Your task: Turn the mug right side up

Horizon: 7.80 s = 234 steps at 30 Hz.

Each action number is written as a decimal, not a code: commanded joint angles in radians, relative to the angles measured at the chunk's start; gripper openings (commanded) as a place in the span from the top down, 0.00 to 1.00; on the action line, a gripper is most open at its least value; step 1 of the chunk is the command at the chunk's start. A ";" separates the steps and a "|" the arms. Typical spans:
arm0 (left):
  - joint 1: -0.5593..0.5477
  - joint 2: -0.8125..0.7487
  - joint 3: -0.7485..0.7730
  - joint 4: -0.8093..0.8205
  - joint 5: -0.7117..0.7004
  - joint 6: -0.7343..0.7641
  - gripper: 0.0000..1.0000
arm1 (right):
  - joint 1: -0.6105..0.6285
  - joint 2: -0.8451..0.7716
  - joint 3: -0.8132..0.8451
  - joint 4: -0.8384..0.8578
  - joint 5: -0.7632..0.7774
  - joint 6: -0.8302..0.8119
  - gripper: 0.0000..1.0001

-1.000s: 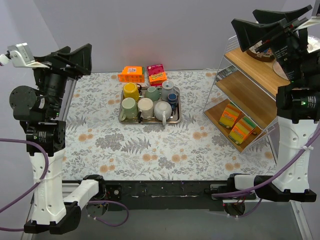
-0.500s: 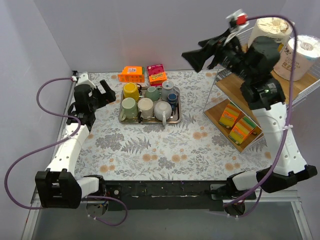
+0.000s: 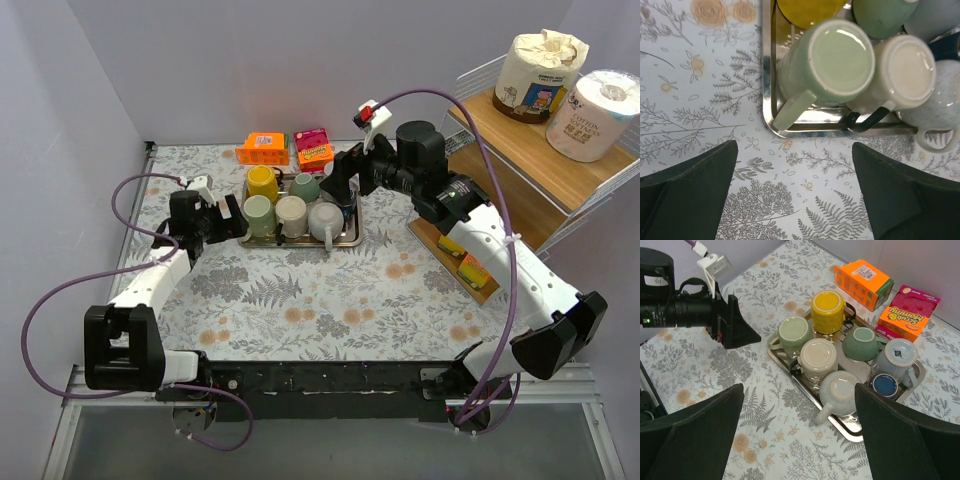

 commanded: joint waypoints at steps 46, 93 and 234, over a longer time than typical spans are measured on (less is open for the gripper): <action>-0.120 0.347 0.214 -0.026 -0.046 0.280 0.52 | 0.001 0.073 -0.202 0.187 -0.079 0.016 0.02; -0.176 -0.267 0.139 -0.029 0.181 -0.347 1.00 | 0.037 0.038 -0.509 0.746 -0.396 0.557 0.13; -0.180 -0.291 -0.029 -0.239 -0.019 -0.240 0.02 | -0.075 -0.208 -0.690 -0.255 0.529 0.335 0.20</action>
